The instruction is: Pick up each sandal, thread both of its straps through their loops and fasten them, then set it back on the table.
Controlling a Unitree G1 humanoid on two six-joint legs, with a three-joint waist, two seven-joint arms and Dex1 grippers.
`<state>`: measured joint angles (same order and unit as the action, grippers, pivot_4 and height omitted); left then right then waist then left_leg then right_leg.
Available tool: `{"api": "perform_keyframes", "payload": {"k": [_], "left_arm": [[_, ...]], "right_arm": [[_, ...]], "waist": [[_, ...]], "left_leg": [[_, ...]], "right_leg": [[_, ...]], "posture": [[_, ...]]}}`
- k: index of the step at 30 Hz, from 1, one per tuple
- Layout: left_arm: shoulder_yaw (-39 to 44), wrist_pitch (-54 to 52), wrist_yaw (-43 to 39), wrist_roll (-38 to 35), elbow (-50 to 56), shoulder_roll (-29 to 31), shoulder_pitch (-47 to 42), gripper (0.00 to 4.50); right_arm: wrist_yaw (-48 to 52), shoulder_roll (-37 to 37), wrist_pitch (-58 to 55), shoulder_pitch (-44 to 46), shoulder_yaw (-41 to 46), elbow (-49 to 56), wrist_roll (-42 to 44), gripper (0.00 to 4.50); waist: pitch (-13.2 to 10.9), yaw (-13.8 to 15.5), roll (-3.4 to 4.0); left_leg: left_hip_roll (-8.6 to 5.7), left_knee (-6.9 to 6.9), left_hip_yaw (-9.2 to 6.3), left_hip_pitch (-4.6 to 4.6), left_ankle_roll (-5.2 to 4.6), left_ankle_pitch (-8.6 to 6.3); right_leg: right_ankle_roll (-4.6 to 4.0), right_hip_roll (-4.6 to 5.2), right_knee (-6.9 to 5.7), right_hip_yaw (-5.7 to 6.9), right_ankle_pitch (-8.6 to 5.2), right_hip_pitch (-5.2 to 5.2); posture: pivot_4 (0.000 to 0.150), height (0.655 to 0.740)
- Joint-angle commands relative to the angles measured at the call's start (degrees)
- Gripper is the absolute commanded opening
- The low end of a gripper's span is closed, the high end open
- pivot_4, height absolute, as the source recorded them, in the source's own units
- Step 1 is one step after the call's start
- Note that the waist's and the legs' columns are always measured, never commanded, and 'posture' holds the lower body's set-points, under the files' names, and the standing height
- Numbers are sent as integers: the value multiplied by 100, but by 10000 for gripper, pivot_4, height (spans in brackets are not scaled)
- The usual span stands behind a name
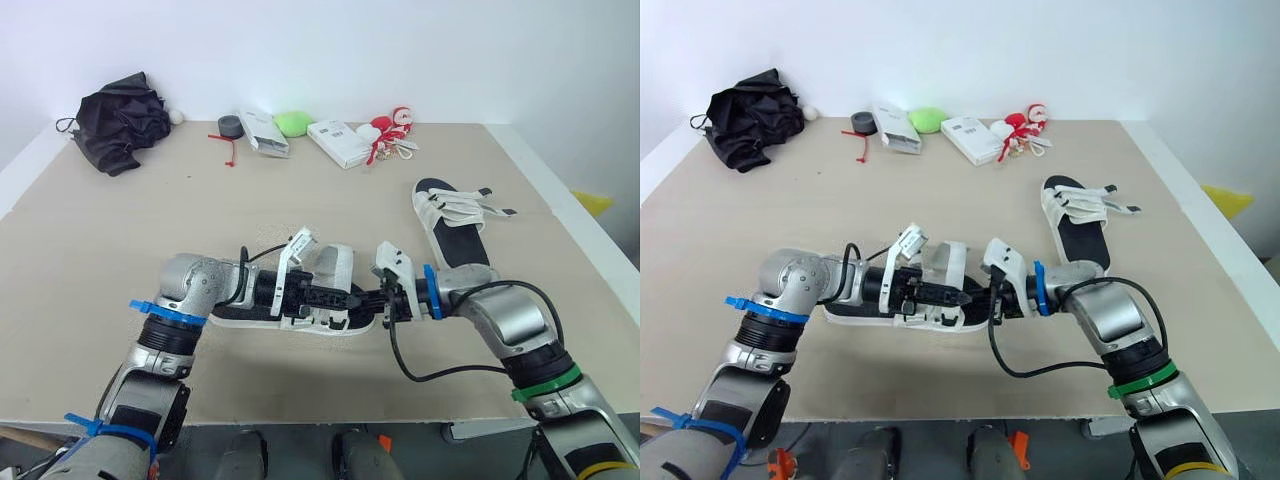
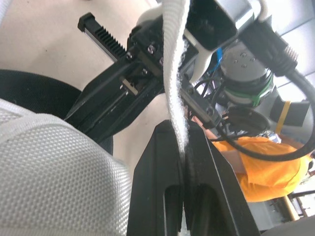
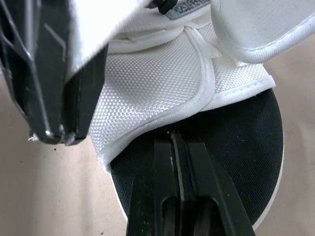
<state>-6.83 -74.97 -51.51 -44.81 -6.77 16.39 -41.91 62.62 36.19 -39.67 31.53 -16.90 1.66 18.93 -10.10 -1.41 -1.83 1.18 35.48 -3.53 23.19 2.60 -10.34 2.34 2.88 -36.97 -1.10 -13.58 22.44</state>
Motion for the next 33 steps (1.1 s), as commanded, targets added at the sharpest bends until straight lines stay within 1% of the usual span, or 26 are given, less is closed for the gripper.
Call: {"api": "perform_keyframes", "payload": {"k": [1, 5, 7, 9, 10, 15, 20, 23, 25, 26, 30, 33], "left_arm": [[282, 136, 443, 161, -458, -274, -106, 438], [1373, -87, 1094, -197, -1216, -775, -484, 438], [1694, -280, 1273, -338, -1407, -873, -598, 438], [1912, -495, 1401, -399, -1518, -916, -652, 438], [1969, -568, 1443, -411, -1538, -924, -661, 438], [1630, -884, 1301, -442, -1118, -799, -401, 438], [1062, -1114, 1041, -467, -513, -620, -73, 438], [298, -816, 758, -222, -52, -279, 253, 438], [6, -612, 618, -102, 71, -130, 359, 438], [-59, -544, 572, -75, 92, -97, 373, 438], [-210, -253, 496, 64, 138, -60, 380, 438], [-409, 220, 466, 340, 221, -35, 417, 438]], "right_arm": [[-145, 108, -271, -230, -285, -262, -328, 0], [-152, 97, -275, -220, -304, -270, -314, 0], [-157, 100, -282, -229, -307, -264, -305, 0], [-162, 92, -281, -250, -316, -260, -307, 0], [-163, 90, -277, -260, -321, -258, -310, 0], [-164, 90, -299, -269, -312, -254, -303, 0], [-162, 106, -303, -282, -307, -245, -306, 0], [-167, 114, -317, -291, -298, -227, -302, 0], [-170, 120, -325, -299, -290, -217, -298, 0], [-167, 127, -323, -305, -285, -214, -297, 0], [-166, 148, -334, -320, -274, -200, -301, 0], [-168, 139, -333, -314, -270, -200, -300, 0]], "waist": [[1, 1, 0], [2, 6, -3], [2, 3, -4], [2, 1, -3], [2, 1, -4], [2, 0, -3], [2, -1, -3], [3, 0, -3], [6, 1, -4], [6, 1, -4], [29, 3, -8], [33, 3, -10]], "left_leg": [[0, 0, 0, 0, 0, 0], [-1, 9, -1, -3, -3, 2], [-2, 9, -1, -3, -3, 2], [-3, 5, -1, -1, -2, 1], [-3, 5, -1, -1, -1, 1], [-3, -1, -1, -1, 1, -1], [-3, -1, -2, -2, 6, -3], [-3, -1, -2, -2, 6, -3], [-3, -1, -2, -3, 8, -5], [-2, -2, -2, -5, 10, -6], [-2, -4, -2, -6, 15, -10], [-2, -4, -2, -6, 15, -11]], "right_leg": [[-7, 1, 0, 0, -4, -1], [-6, 1, 1, 1, -4, -6], [-4, 1, 1, 1, -3, -7], [23, 1, 1, 1, 13, -4], [24, 1, 1, 1, 13, -4], [23, 0, 1, 1, 11, -3], [21, 0, 1, 1, 9, -3], [20, 1, 1, 1, 9, -5], [7, 2, 2, 0, 1, -5], [-7, 2, 2, 0, -8, -6], [-10, 2, 2, 1, -18, -7], [-10, 2, 2, 0, -20, -7]], "posture": [[1500, 7380], [1500, 7380], [1500, 7380], [1500, 7380], [1500, 7380], [1500, 7380], [1500, 7380], [1500, 7380], [1500, 7380], [1500, 7380], [1500, 7380], [1500, 7380]]}}
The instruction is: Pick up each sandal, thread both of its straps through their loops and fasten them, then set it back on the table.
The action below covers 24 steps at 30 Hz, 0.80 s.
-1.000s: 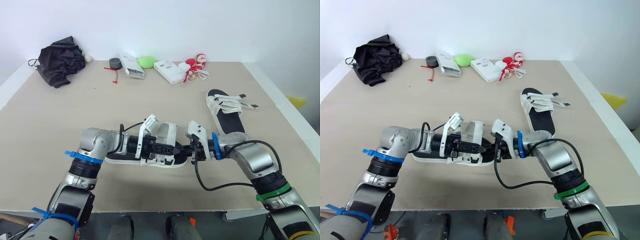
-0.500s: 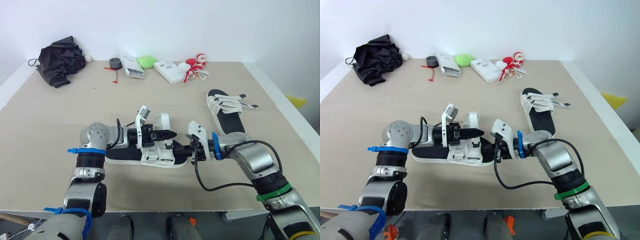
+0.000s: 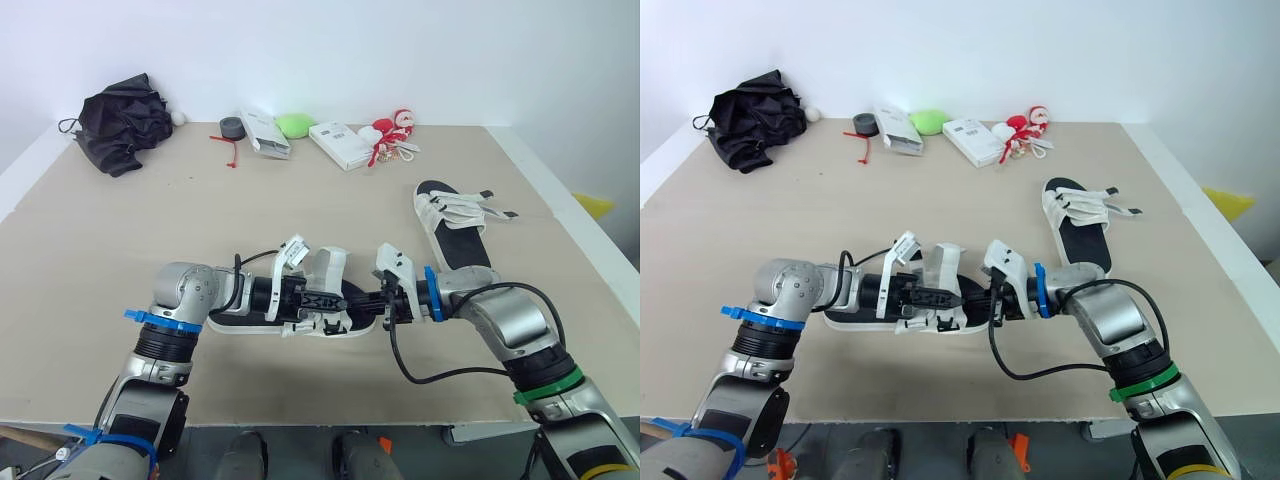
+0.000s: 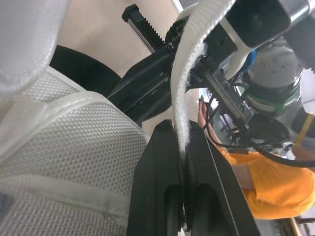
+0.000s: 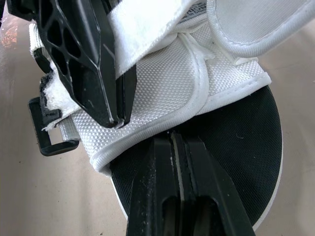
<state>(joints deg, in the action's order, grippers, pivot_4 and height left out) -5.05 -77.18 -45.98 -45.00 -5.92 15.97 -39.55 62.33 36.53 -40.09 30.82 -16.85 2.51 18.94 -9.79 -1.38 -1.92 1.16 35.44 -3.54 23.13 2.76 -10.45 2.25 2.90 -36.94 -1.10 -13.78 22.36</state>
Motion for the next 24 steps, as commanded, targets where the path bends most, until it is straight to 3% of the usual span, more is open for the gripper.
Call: {"api": "perform_keyframes", "payload": {"k": [1, 15, 24], "left_arm": [[-612, 693, -89, 450, 183, -19, 217, 438], [-966, 2697, -1009, 1024, 804, 220, 670, 438], [-1005, 3438, -1409, 1190, 1098, 344, 819, 438]], "right_arm": [[-142, 99, -290, -240, -274, -286, -299, 0], [-136, 131, -307, -281, -230, -265, -286, 0], [-110, 139, -287, -260, -236, -293, -312, 0]], "waist": [[5, 1, 0], [12, 14, -2], [12, 15, -2]], "left_leg": [[0, 0, 0, 0, 0, 0], [-2, 2, 1, 1, 0, 0], [-1, 0, 1, 4, -1, -1]], "right_leg": [[0, 0, 0, 0, 0, -1], [-4, 5, 3, 0, -3, -2], [-6, 4, 6, 0, -5, 0]], "posture": [[1500, 7380], [1500, 7380], [1500, 7380]]}}
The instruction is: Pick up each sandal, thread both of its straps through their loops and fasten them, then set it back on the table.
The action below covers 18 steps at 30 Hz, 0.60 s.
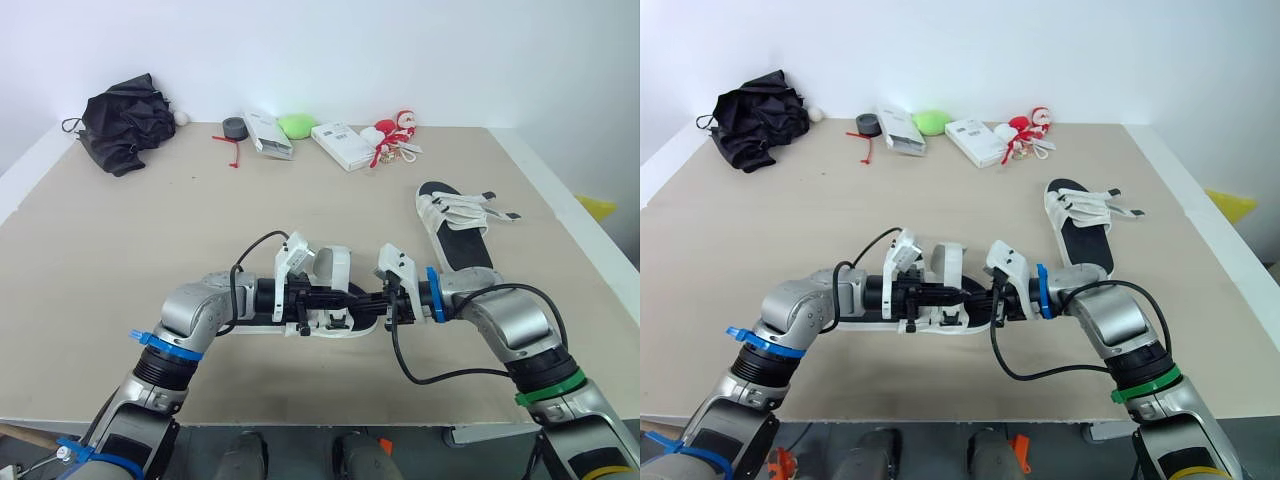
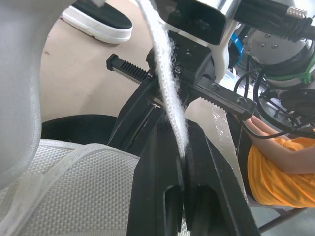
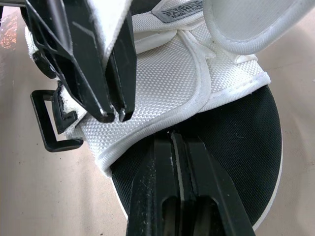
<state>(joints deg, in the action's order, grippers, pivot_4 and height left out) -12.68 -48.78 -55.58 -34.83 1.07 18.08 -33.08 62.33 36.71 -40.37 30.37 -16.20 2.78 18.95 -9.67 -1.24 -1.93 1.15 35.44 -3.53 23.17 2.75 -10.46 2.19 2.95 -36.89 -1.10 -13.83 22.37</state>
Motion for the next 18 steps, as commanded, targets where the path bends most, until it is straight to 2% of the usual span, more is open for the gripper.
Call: {"api": "perform_keyframes", "payload": {"k": [1, 5, 9, 15, 18], "left_arm": [[-271, 756, -538, 229, 444, 172, 192, 438], [-297, 1184, -862, 345, 514, 330, 225, 438], [-368, 1149, -958, 459, 374, 478, 134, 438], [-614, 1153, -765, 867, 120, 553, 118, 438], [-614, 804, -569, 743, 159, 465, 154, 438]], "right_arm": [[-111, 116, -257, -214, -303, -321, -315, 0], [-111, 100, -249, -210, -316, -328, -328, 0], [-131, 80, -244, -210, -324, -331, -334, 0], [-161, 62, -243, -244, -322, -311, -326, 0], [-178, 61, -245, -267, -320, -294, -323, 0]], "waist": [[0, -1, 0], [-1, 0, 1], [-1, -1, 0], [0, 0, 1], [0, -1, 1]], "left_leg": [[0, 0, 0, 0, -1, 0], [1, -2, 1, 2, -1, -2], [3, -2, 1, 3, -2, -2], [4, -2, 1, 2, -3, -2], [5, -1, 0, 0, -3, -2]], "right_leg": [[0, 0, 1, 0, 0, 1], [-2, 0, 2, 0, -2, 3], [-4, -1, 2, 0, -4, 5], [-4, -3, 2, 1, -4, 5], [-4, -3, 2, 1, -4, 3]], "posture": [[1500, 7380], [1500, 7380], [1500, 7380], [1500, 7380], [1500, 7380]]}}
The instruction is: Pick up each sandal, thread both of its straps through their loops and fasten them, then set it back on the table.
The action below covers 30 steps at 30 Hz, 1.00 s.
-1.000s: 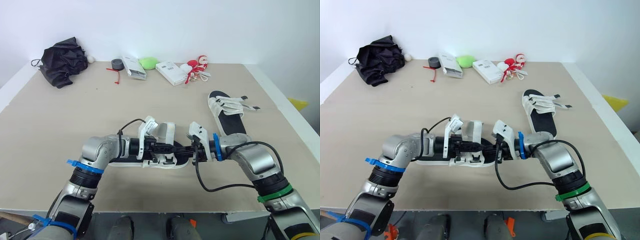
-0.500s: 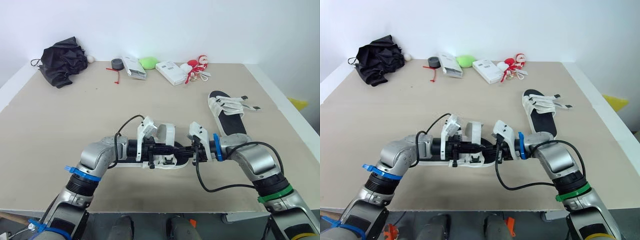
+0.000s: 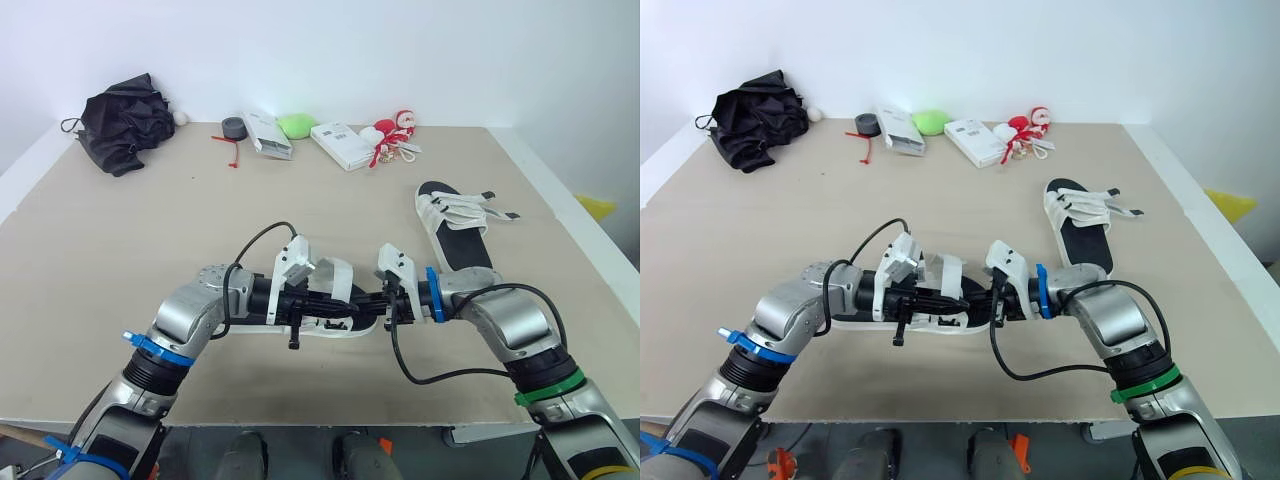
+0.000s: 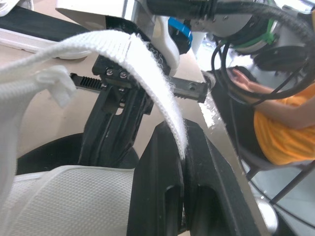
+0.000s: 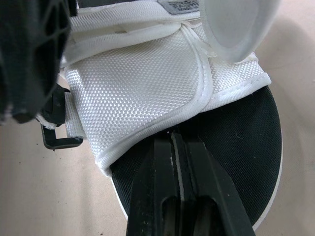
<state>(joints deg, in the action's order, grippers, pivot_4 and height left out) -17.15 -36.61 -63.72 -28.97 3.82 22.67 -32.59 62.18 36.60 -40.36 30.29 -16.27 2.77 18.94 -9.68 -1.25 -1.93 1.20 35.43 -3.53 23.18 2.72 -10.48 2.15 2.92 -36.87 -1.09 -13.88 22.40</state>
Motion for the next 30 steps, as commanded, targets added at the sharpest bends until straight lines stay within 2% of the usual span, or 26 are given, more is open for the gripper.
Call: {"api": "perform_keyframes", "payload": {"k": [1, 4, 6, 13, 18, 22, 30], "left_arm": [[-149, -588, 296, 67, -86, -20, 113, 438], [-89, -1127, 512, -121, -39, -107, 108, 438], [-171, -1072, 552, 16, -8, -76, 114, 438], [-361, 480, 140, 519, 225, 2, 397, 438], [-554, 969, -47, 812, 155, 76, 557, 438], [-631, 910, 84, 1001, -62, 37, 515, 438], [-499, 488, 464, 941, -490, -324, 305, 438]], "right_arm": [[-165, 72, -248, -263, -313, -286, -321, 0], [-167, 71, -247, -258, -313, -292, -318, 0], [-168, 60, -240, -238, -311, -314, -316, 0], [-181, 26, -213, -227, -308, -351, -318, 0], [-191, 12, -215, -218, -292, -365, -313, 0], [-198, 3, -213, -209, -291, -372, -316, 0], [-196, 8, -210, -185, -287, -388, -308, 0]], "waist": [[0, 0, 0], [6, 1, 0], [8, 1, -1], [14, 3, 2], [19, 5, 1], [32, 5, -1], [60, 9, 14]], "left_leg": [[0, 1, 0, 0, 0, 0], [0, 2, 0, -2, -1, 0], [0, 2, -1, -4, -1, 0], [0, 1, 1, -4, 0, 0], [1, 2, 1, -4, 0, 0], [1, 2, 1, -4, 0, 0], [-3, 7, 2, -10, -3, 2]], "right_leg": [[0, 0, 0, 0, 0, -1], [1, 0, 0, 0, -1, -3], [2, 1, 0, 0, -3, -5], [0, 2, 1, 0, -5, -5], [-3, 3, 3, 0, -6, -5], [-4, 3, 3, 0, -7, -5], [3, 11, 10, 1, -11, -7]], "posture": [[1500, 7380], [1500, 7380], [1500, 7380], [1500, 7380], [1500, 7380], [1500, 7380], [1500, 7380]]}}
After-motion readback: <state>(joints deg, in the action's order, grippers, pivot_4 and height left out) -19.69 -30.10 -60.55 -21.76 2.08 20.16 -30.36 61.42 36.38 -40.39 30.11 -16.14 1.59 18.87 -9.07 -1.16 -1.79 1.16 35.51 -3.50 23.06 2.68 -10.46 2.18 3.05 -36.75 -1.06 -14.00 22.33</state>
